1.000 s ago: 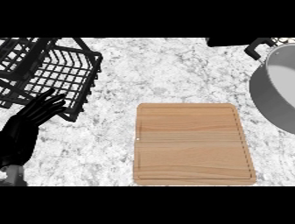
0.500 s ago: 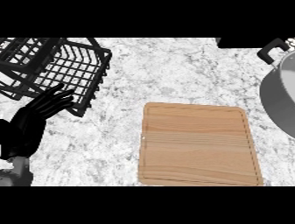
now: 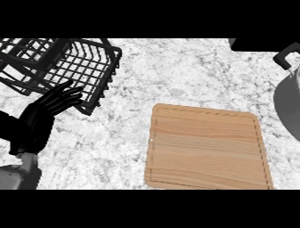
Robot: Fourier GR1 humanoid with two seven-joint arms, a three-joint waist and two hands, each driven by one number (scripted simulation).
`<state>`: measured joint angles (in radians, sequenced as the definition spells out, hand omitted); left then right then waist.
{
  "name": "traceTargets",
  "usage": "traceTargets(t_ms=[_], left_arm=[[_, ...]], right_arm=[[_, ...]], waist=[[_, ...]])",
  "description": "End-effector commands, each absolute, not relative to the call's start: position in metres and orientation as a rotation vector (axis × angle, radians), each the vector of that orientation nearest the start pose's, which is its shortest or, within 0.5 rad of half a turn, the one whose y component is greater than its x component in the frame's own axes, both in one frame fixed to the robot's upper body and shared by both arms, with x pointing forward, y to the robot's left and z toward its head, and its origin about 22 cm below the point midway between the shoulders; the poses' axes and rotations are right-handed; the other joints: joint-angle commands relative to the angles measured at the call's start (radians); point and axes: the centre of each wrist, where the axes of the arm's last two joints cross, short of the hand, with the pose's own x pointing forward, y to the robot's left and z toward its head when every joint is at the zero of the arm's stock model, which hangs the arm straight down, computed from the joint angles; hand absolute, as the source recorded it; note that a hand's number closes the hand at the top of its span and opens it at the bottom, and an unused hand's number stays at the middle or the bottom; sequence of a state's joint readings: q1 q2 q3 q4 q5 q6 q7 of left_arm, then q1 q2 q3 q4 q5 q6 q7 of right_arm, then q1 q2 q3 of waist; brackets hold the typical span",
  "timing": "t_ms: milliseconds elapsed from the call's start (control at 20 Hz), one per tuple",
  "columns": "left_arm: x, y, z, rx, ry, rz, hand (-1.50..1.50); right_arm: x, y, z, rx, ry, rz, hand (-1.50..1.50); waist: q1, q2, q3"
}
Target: Pick the squash from the cutting board and place it in the pot
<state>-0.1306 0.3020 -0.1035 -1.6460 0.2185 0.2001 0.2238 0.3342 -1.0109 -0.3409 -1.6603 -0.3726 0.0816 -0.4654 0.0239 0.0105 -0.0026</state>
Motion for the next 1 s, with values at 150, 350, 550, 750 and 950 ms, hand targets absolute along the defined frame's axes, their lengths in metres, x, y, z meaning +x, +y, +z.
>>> traceTargets(t_ms=[150,350,550,750,950], left_arm=[[0.281,0.26,0.087,0.135,-1.644,0.011,0.0],[0.286,0.261,0.086,0.148,-1.633,0.028,0.0],[0.296,0.266,0.085,0.136,-1.634,0.026,0.0],[0.289,0.26,0.086,0.151,-1.633,0.024,0.0],[0.29,0.251,0.08,0.139,-1.63,0.022,0.0]], right_arm=[[0.198,-0.495,0.159,-1.08,-1.796,0.706,1.5],[0.226,-0.499,0.143,-1.127,-1.743,0.756,1.5],[0.244,-0.501,0.102,-1.06,-1.729,0.777,1.5],[0.272,-0.488,0.081,-0.945,-1.609,0.738,1.5],[0.283,-0.502,0.081,-0.765,-1.564,0.733,-1.5]], waist=[[0.041,0.005,0.006],[0.049,0.007,0.005],[0.031,0.007,0.005],[0.044,0.007,0.005],[0.032,0.007,0.006]])
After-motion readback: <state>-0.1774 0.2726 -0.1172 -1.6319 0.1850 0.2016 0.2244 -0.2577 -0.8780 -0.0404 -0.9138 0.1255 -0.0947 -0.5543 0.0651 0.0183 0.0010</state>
